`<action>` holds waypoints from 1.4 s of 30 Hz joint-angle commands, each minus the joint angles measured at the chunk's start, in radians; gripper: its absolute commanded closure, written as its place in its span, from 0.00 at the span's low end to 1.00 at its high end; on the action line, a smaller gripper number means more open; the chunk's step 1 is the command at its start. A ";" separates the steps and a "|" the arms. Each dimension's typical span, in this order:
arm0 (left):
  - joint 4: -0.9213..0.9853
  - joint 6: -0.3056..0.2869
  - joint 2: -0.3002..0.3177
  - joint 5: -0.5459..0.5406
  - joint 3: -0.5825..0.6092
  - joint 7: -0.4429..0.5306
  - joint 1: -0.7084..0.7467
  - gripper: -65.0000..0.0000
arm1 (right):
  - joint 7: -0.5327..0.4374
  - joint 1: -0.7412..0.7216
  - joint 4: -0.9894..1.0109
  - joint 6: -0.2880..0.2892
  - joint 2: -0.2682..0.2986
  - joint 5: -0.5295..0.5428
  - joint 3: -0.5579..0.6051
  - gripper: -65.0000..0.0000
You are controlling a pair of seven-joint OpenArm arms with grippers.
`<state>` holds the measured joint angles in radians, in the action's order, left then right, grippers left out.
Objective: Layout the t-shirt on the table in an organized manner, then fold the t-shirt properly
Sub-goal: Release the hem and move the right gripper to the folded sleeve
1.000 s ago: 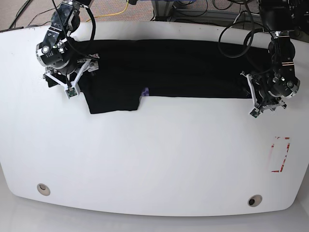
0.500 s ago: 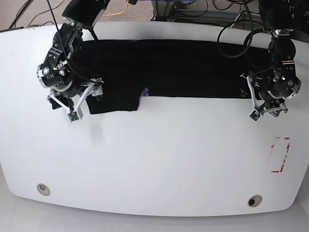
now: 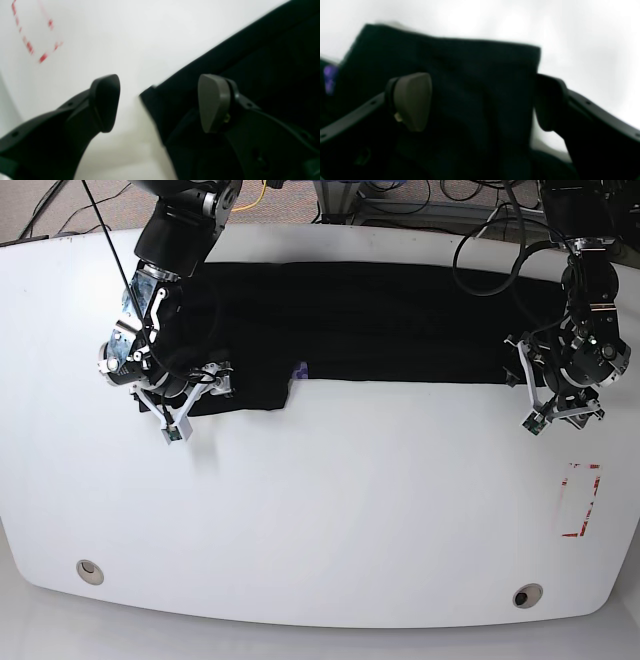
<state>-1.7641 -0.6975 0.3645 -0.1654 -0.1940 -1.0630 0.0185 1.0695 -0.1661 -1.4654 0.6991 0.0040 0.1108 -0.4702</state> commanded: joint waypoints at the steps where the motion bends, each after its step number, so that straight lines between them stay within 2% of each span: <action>1: -0.020 -0.001 0.014 -0.009 -0.005 0.014 -0.018 0.31 | -0.005 -0.022 -0.001 -0.001 0.008 0.011 0.001 0.07; 4: -0.020 -0.001 0.014 -0.009 -0.005 0.014 -0.018 0.31 | -0.005 -0.019 -0.002 -0.001 -0.003 0.022 0.004 0.10; 7: -0.020 -0.001 0.014 -0.009 -0.005 0.014 -0.018 0.31 | -0.004 -0.017 -0.002 -0.001 -0.012 0.057 0.006 0.24; 10: -0.018 -0.001 0.014 -0.009 -0.005 0.014 -0.019 0.31 | -0.002 -0.011 -0.001 -0.001 -0.014 0.105 0.008 0.51; 11: -0.018 -0.001 0.014 -0.009 -0.005 0.014 -0.019 0.31 | -0.002 -0.008 -0.001 -0.001 -0.014 0.117 0.008 0.63; 14: -0.018 -0.001 0.012 -0.009 -0.005 0.014 -0.019 0.31 | -0.002 -0.005 -0.002 -0.001 -0.016 0.142 0.009 0.88; 16: -0.018 -0.001 0.011 -0.009 -0.005 0.014 -0.019 0.31 | -0.001 -0.005 -0.004 -0.001 -0.016 0.154 0.014 0.96; 23: -0.012 -0.001 0.011 -0.009 -0.005 0.016 -0.019 0.31 | 0.042 0.020 -0.094 -0.001 0.008 0.267 0.097 0.94; 28: -0.012 -0.001 0.011 -0.009 -0.003 0.016 -0.019 0.31 | 0.128 0.070 -0.223 -0.001 0.049 0.459 0.158 0.94; 32: -0.012 -0.001 0.011 -0.009 -0.003 0.017 -0.019 0.31 | 0.186 0.129 -0.301 -0.001 0.069 0.611 0.167 0.94; 42: -0.010 -0.001 0.011 -0.007 0.001 0.017 -0.019 0.31 | 0.223 0.305 -0.358 -0.001 0.116 0.821 0.170 0.94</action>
<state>-1.7588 -0.6975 0.3611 -0.1696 -0.1909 -1.0584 0.0166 1.3067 0.1226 -1.8046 0.6960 0.0978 0.8700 -0.2989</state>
